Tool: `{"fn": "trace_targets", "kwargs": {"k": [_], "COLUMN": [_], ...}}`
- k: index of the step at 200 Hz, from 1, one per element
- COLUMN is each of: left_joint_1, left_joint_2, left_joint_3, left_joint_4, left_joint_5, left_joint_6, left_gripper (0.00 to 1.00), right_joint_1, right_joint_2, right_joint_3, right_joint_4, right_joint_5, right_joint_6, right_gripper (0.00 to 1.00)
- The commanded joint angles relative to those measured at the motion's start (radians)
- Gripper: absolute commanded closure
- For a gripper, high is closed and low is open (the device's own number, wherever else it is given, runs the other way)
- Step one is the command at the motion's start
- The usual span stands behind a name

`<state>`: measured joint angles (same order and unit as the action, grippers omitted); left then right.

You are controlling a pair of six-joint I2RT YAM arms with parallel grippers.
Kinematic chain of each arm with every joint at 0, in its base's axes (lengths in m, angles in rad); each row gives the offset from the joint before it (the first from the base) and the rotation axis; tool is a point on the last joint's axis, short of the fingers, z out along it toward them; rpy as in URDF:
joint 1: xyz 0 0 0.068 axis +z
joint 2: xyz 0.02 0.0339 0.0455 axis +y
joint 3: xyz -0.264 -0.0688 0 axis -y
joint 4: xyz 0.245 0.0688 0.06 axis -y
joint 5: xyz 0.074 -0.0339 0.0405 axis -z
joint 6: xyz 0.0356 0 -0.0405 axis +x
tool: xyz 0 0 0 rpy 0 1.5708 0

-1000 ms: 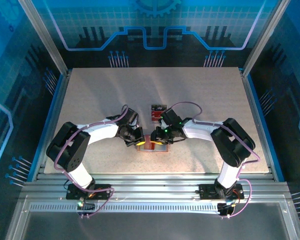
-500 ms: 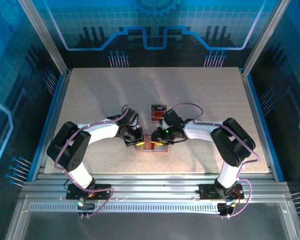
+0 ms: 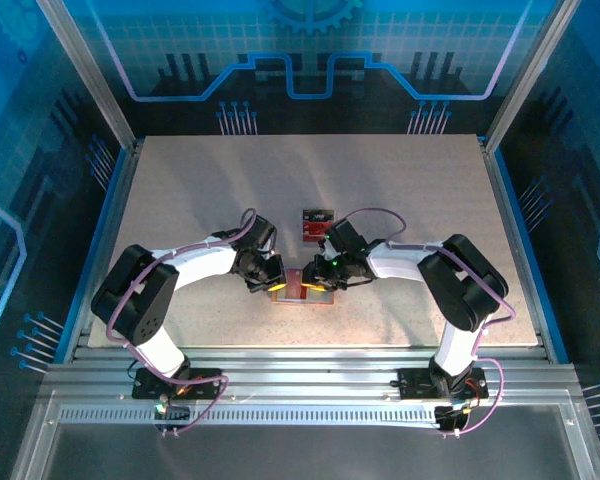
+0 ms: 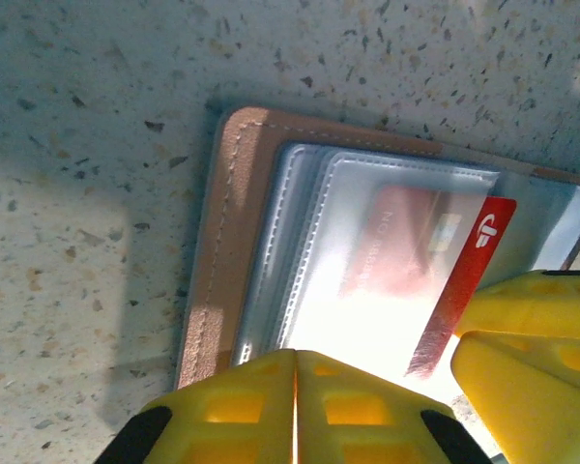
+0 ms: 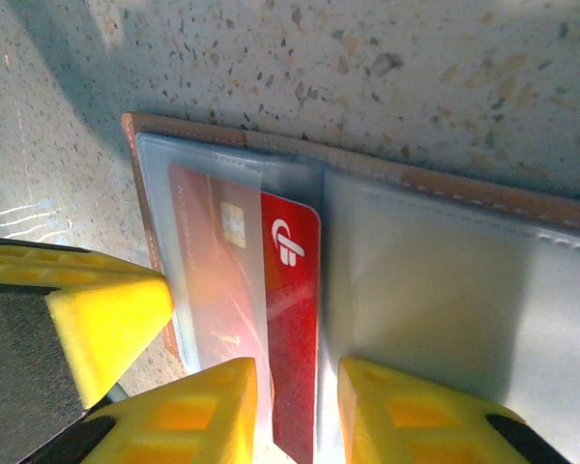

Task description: Take the credit cards out of the card holder

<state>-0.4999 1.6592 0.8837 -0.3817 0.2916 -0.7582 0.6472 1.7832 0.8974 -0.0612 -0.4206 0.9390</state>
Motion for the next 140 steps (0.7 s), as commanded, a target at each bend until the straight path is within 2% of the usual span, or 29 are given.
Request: {"fn": "trace_targets", "kwargs": {"k": [1, 140], "left_joint_1": [0.007, 0.007], "left_joint_2": [-0.002, 0.04], "left_joint_3": [0.023, 0.006], "left_joint_4": [-0.033, -0.013], "left_joint_5": [-0.014, 0.002], "left_joint_6": [0.016, 0.019], "left_gripper": [0.93, 0.96], "right_joint_1": [-0.009, -0.014], "right_joint_2": [0.018, 0.048], "right_joint_3": [-0.012, -0.05], "right_joint_4": [0.015, 0.088], "right_joint_5": [-0.018, -0.056], "right_joint_6": [0.01, 0.034], "right_gripper": [0.72, 0.73]}}
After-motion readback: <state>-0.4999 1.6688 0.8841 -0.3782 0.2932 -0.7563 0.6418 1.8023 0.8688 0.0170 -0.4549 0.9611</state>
